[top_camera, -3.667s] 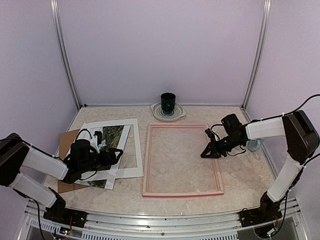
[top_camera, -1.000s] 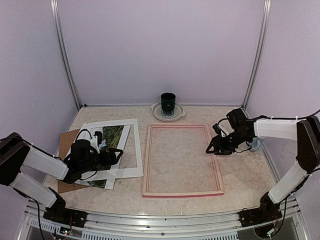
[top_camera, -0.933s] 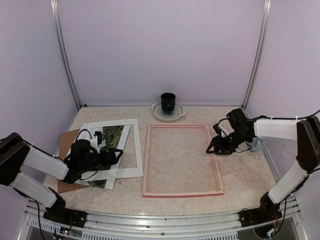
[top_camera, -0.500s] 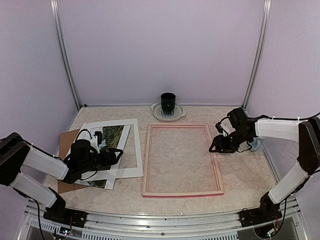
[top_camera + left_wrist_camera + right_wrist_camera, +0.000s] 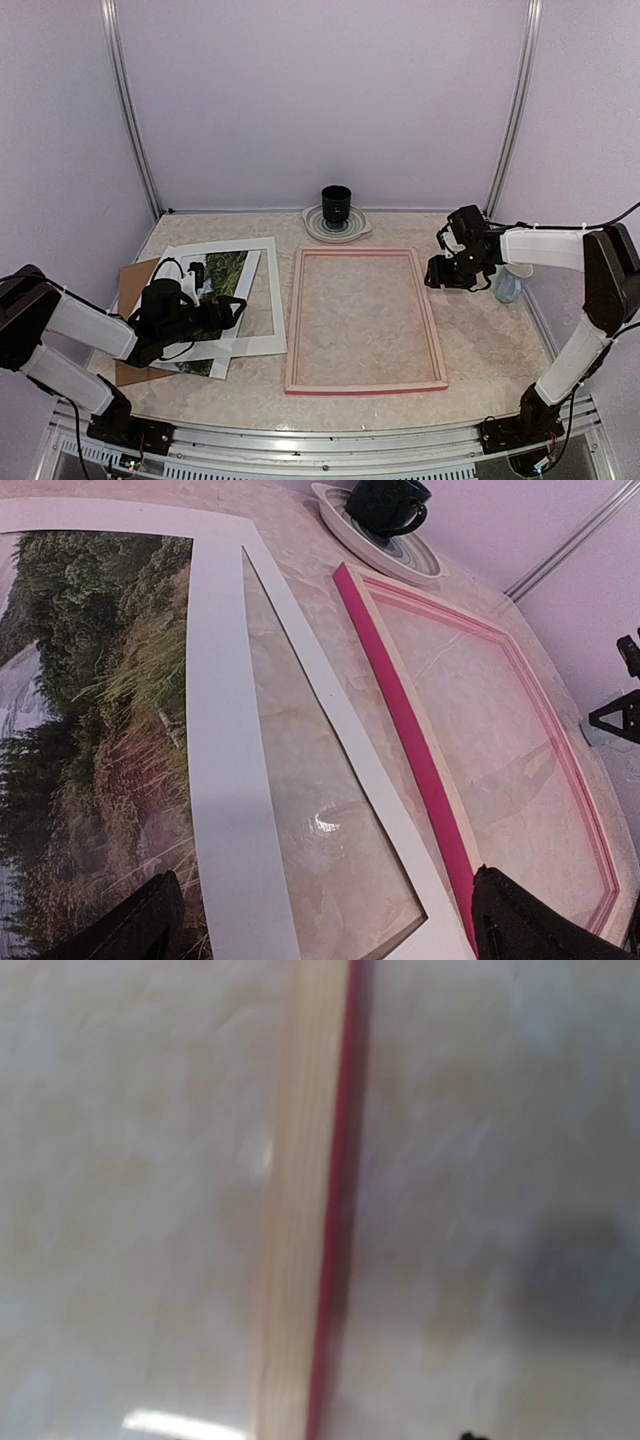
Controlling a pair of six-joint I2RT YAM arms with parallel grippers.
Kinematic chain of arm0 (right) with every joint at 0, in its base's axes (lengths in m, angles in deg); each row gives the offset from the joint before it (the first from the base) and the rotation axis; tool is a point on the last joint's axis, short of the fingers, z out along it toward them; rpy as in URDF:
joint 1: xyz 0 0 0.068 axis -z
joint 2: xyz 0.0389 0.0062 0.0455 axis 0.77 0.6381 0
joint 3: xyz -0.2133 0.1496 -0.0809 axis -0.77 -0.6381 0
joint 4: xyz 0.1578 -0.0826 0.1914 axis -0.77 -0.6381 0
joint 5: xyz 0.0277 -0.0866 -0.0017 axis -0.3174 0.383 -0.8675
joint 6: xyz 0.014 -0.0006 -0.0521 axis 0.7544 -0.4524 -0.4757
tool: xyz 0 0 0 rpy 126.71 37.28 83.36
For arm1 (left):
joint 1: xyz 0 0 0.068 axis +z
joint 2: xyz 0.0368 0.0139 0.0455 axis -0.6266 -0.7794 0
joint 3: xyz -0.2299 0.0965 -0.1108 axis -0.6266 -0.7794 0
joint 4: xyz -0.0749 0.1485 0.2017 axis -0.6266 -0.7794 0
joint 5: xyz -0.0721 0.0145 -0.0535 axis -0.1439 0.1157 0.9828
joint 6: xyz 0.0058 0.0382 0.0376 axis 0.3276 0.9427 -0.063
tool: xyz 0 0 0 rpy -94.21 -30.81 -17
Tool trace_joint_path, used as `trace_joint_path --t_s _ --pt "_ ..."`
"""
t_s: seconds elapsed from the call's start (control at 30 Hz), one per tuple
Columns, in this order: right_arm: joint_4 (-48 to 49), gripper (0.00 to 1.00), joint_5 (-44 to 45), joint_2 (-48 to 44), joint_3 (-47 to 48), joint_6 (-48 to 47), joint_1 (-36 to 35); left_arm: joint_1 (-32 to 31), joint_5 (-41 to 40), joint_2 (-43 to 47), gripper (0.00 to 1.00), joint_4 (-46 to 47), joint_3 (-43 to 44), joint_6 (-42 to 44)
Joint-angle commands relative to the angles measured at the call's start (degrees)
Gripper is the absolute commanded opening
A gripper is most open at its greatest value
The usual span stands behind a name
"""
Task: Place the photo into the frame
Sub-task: Place the glass panel at the frame body, then press the glass panel against the frame body.
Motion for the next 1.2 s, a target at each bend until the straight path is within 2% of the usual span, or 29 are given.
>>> trace_joint_path --t_s 0.0,0.7,1.17 --pt "2.5 0.59 6.3 5.1 3.9 0.4 0.3 0.5 0.5 -0.5 0.99 1.6 -0.3 -0.1" --pt "1.8 0.6 11.8 23.5 20.2 -1.0 0.2 0.5 0.5 -0.6 0.99 1.6 -0.3 -0.1" --pt "-0.8 0.61 13.7 29.1 28.4 -2.1 0.2 0.5 0.3 -0.5 0.99 1.5 -0.3 -0.1"
